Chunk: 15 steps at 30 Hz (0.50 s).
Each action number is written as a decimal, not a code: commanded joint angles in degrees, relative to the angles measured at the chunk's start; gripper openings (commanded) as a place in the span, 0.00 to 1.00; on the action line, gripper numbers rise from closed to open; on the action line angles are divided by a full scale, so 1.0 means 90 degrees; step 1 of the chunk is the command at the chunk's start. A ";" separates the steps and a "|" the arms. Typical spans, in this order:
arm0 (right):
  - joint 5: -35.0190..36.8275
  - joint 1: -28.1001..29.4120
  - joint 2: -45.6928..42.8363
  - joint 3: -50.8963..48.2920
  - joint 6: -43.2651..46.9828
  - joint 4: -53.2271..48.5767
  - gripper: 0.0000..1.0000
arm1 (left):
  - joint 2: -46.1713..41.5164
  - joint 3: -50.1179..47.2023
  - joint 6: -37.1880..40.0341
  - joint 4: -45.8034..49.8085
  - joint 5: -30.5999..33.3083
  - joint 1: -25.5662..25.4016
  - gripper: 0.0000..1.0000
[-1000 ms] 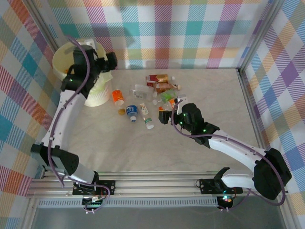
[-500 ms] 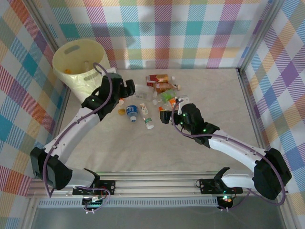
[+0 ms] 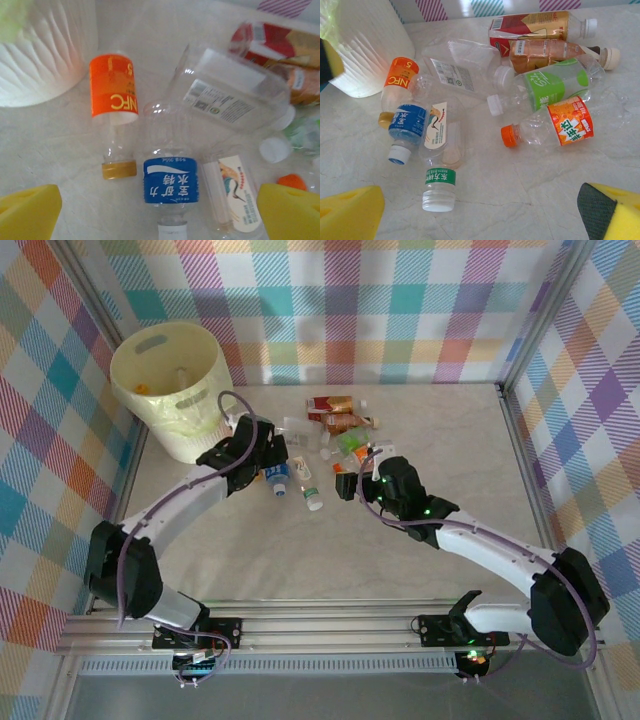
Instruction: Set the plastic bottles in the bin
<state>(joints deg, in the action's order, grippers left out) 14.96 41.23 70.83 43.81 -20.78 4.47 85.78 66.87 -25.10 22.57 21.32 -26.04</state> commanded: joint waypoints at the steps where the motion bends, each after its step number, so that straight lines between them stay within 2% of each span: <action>1: 0.0037 -0.0006 0.0070 0.0269 -0.0001 -0.0099 1.00 | 0.0277 -0.0067 -0.0357 -0.0142 -0.0030 0.0263 1.00; 15: 0.0066 -0.0001 0.0099 0.0333 0.0013 -0.0259 1.00 | 0.1474 0.0179 -0.0399 -0.0359 -0.0433 0.1088 0.97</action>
<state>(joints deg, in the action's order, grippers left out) 14.98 41.23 71.33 44.71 -20.58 2.94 96.73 67.00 -28.32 20.14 18.44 -17.39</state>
